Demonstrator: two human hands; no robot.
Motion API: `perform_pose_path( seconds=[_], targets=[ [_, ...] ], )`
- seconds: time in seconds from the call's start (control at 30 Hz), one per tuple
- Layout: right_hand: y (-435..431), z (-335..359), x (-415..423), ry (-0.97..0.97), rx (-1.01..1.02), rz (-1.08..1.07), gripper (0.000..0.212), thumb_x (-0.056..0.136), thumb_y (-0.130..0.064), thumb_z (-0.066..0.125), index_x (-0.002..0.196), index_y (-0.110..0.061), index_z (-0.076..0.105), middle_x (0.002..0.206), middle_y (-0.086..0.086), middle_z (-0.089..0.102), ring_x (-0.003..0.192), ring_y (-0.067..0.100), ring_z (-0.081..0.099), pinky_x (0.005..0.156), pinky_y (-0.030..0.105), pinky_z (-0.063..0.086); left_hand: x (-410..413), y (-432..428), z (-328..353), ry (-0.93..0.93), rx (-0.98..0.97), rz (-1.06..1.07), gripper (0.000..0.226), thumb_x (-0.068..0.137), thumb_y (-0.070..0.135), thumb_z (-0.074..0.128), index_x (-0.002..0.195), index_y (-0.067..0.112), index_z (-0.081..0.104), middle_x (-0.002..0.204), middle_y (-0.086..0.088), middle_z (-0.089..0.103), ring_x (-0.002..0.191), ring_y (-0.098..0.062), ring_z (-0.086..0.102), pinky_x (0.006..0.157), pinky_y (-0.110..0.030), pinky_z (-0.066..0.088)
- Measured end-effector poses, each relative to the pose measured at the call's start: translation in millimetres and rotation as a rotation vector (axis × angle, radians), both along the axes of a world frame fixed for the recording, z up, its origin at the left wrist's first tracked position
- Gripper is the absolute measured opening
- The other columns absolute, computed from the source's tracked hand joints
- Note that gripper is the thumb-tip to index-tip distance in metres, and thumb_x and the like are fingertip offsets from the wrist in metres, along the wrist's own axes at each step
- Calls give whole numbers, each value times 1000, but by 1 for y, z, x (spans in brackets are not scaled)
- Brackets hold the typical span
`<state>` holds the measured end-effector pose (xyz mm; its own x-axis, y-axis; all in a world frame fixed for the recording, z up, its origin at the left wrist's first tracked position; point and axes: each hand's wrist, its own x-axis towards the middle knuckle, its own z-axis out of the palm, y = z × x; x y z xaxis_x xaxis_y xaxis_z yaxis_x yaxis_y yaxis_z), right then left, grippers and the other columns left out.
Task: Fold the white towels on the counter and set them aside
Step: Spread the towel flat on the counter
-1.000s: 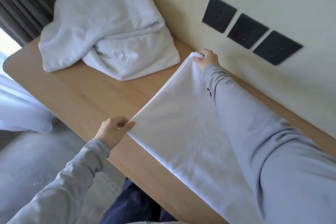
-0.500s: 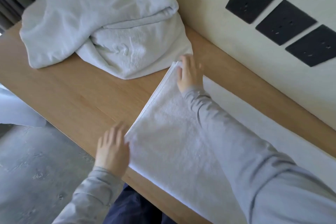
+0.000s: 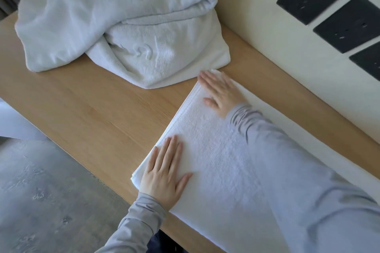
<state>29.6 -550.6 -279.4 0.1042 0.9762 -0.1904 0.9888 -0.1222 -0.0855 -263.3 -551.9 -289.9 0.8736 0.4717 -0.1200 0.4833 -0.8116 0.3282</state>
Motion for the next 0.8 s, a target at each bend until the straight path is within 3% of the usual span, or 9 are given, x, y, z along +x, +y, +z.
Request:
perform_pose_path(
  seconds=[0.13, 0.2, 0.27, 0.33, 0.43, 0.53, 0.67, 0.8],
  targets=[
    [4, 0, 12, -69, -34, -31, 61, 97, -43, 17, 149, -15, 5, 159, 0, 4, 146, 13, 0, 119, 41, 2, 1, 0, -3, -9, 29, 29, 75, 92, 58, 32, 147, 7, 25, 155, -13, 21, 144, -26, 18, 116, -46, 17],
    [2, 7, -6, -52, 38, -168, 60, 98, -39, 22, 148, -10, 6, 158, 7, 4, 146, 19, 2, 119, 42, -1, 2, -1, -2, 10, 28, 36, 77, 92, 60, 30, 148, 8, 22, 155, -13, 20, 144, -25, 17, 117, -45, 15],
    [-9, 16, -43, 104, 167, -282, 61, 97, -34, 27, 146, -1, 15, 156, 16, 13, 145, 28, 10, 118, 45, 3, 3, -1, -2, 18, 32, 44, 76, 92, 59, 29, 148, 8, 22, 155, -12, 20, 144, -25, 17, 117, -45, 16],
    [-34, 19, -96, 255, 287, -183, 59, 96, -32, 32, 142, 4, 27, 151, 21, 25, 142, 32, 20, 117, 46, 12, 3, -1, -2, 26, 41, 40, 75, 92, 58, 28, 146, 6, 26, 155, -13, 21, 144, -26, 17, 116, -45, 17],
    [-86, 11, -151, 259, 205, 98, 56, 98, -35, 32, 143, -2, 29, 152, 15, 26, 144, 27, 19, 116, 45, 18, 4, -1, -2, 39, 55, 8, 74, 94, 56, 20, 144, 3, 29, 154, -15, 22, 143, -27, 17, 115, -46, 18],
    [-127, 0, -112, 179, 107, 162, 54, 95, -33, 39, 142, -7, 35, 150, 9, 32, 142, 23, 24, 115, 46, 24, 3, -2, -1, 26, 63, 36, 75, 92, 57, 26, 146, 6, 25, 154, -14, 23, 144, -24, 17, 116, -44, 17],
    [-157, 2, -6, 67, 65, -202, 56, 97, -36, 26, 143, -3, 31, 151, 14, 29, 141, 30, 25, 114, 49, 21, 4, -2, -1, 45, 81, 45, 77, 91, 59, 23, 148, 8, 18, 155, -13, 20, 144, -23, 14, 118, -43, 12],
    [-174, 0, 56, 80, -10, -648, 62, 96, -37, 22, 147, -4, 14, 156, 13, 15, 146, 23, 9, 119, 41, 2, 6, -4, 2, 63, 89, 55, 76, 92, 59, 20, 148, 8, 18, 155, -13, 20, 144, -24, 16, 117, -43, 12]
  ],
)
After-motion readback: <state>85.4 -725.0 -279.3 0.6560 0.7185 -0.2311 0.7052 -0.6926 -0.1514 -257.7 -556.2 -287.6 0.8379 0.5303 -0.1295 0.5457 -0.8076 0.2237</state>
